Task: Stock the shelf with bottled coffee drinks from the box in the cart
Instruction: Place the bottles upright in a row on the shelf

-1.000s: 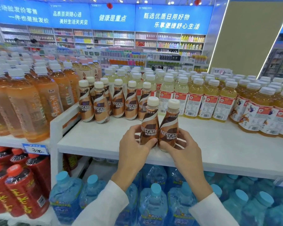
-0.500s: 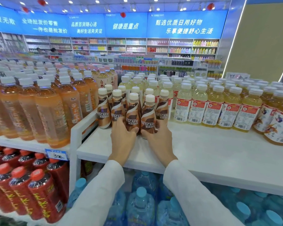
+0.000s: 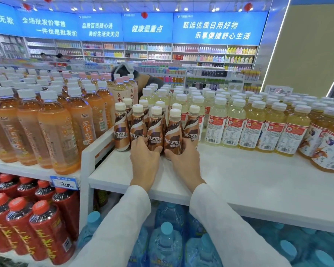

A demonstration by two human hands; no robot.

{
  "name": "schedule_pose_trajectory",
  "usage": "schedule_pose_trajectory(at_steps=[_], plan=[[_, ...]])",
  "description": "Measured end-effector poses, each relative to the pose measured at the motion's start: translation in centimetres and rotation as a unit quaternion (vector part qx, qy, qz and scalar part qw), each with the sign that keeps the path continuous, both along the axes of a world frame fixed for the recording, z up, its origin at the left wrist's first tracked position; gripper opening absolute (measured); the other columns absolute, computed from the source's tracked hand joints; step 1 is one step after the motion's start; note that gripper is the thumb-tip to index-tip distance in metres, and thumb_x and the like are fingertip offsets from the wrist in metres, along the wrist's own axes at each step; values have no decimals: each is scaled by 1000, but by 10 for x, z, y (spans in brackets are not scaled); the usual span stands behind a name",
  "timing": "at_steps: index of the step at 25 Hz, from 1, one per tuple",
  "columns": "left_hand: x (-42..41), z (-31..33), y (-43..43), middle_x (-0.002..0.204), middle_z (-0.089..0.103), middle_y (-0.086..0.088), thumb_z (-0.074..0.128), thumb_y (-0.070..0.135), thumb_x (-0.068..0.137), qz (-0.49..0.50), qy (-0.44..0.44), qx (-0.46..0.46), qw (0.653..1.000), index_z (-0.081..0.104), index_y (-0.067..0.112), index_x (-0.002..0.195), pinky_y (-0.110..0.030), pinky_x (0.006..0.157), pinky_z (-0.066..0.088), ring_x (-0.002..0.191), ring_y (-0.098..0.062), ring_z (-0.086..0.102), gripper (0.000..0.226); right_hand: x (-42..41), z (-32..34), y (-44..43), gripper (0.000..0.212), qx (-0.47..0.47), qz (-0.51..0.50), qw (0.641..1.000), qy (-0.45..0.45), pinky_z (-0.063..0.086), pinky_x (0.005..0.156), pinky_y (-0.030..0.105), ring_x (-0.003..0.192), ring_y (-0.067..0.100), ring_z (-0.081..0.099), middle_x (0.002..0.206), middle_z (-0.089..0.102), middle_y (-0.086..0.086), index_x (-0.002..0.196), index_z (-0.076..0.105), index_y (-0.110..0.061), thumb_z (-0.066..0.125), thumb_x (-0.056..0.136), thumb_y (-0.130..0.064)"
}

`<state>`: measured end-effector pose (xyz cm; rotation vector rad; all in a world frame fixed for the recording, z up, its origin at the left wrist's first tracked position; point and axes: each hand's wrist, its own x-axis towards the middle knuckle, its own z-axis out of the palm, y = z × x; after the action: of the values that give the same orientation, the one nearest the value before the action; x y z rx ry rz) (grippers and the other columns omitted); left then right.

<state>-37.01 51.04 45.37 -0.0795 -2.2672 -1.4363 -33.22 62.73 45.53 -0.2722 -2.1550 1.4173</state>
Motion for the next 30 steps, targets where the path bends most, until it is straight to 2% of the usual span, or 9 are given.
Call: schedule_pose_trajectory(at_steps=[4,9,16,20,24,27,30], plan=[[2,4,1,119,55,-4,82,29,85,-5,-10,2,1000,55,16,121,-43,99,51,105,-19,56,46,-1,-1,-2,58,12,-7,1000,-1,51,105,43,119,19,61,129,64,-1,135,53,-20,80,84,-30],[2,6,1,120,55,-4,82,27,85,-12,-11,12,1000,55,15,121,-32,92,48,103,-17,54,46,-3,-2,-3,57,33,-18,999,-6,48,108,39,124,19,57,134,62,-2,137,52,-22,77,87,-32],[1,5,-1,120,55,-3,82,26,85,-13,-11,19,1000,55,16,121,-37,97,50,104,-17,55,46,-7,-5,-3,59,43,-24,999,-8,46,106,35,124,19,56,135,60,-2,140,48,-23,75,88,-34],[-1,3,0,120,55,-2,82,27,85,-10,-6,20,1000,54,17,120,-34,94,49,103,-15,54,47,-9,-7,-2,59,45,-28,999,-6,43,103,31,124,19,56,135,59,-3,139,48,-24,75,88,-35],[-5,0,0,119,55,-1,83,29,84,-10,-6,22,1000,53,19,122,-33,93,50,102,-15,54,49,-12,-8,-1,65,39,-25,999,-13,46,111,40,129,20,54,140,58,-1,144,46,-22,76,88,-36],[-4,-1,-1,119,57,-2,84,31,83,-7,-15,18,1000,52,18,127,-36,95,50,105,-17,56,55,-9,-7,2,77,29,-5,999,-43,41,115,46,138,23,47,151,50,1,152,38,-20,75,88,-39],[6,-2,-7,123,60,-2,82,34,84,-28,-20,17,999,53,17,129,-37,97,51,111,-19,58,56,7,-7,6,70,43,11,998,-45,39,115,38,137,23,48,151,50,2,148,40,-17,74,90,-36]])
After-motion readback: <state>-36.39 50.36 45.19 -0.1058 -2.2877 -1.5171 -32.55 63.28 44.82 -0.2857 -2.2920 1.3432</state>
